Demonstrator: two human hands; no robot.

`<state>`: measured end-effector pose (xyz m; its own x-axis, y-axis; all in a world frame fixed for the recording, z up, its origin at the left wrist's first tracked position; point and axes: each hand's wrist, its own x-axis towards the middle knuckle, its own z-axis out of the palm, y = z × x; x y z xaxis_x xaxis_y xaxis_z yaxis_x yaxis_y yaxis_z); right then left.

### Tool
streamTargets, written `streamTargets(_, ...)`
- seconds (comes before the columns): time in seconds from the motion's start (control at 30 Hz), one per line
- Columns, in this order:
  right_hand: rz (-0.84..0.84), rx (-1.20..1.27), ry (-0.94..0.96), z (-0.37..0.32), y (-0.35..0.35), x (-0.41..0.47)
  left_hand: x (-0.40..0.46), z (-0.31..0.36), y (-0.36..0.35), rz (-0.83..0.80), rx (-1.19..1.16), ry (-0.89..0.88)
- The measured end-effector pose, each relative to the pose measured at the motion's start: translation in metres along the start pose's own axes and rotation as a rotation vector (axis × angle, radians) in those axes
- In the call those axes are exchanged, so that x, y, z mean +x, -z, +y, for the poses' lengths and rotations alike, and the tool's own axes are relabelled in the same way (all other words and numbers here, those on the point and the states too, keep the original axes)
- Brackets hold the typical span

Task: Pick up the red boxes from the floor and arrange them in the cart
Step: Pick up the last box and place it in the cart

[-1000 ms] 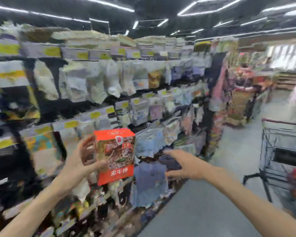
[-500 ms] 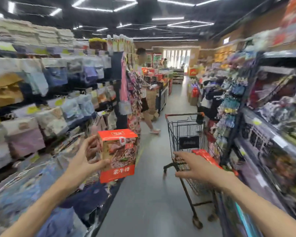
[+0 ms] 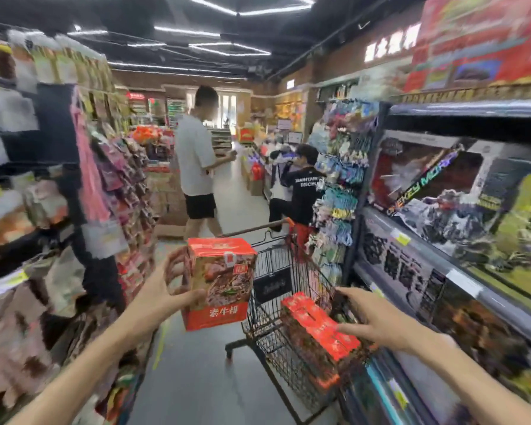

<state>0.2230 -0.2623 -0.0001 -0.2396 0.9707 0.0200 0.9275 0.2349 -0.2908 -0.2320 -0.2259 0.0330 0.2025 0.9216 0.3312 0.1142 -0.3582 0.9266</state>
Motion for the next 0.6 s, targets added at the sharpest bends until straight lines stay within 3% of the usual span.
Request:
streamTargets(0.3,-0.004,0.032,-0.232,0.082,0.006,0.127,0.220,-0.089,-0.046,-0.225,-0.061,0.001)
streamTargets(0.6,0.061,0.144,-0.323,0.179,0.007,0.285,0.423,-0.181,-0.099,-0.405,0.008,0.053)
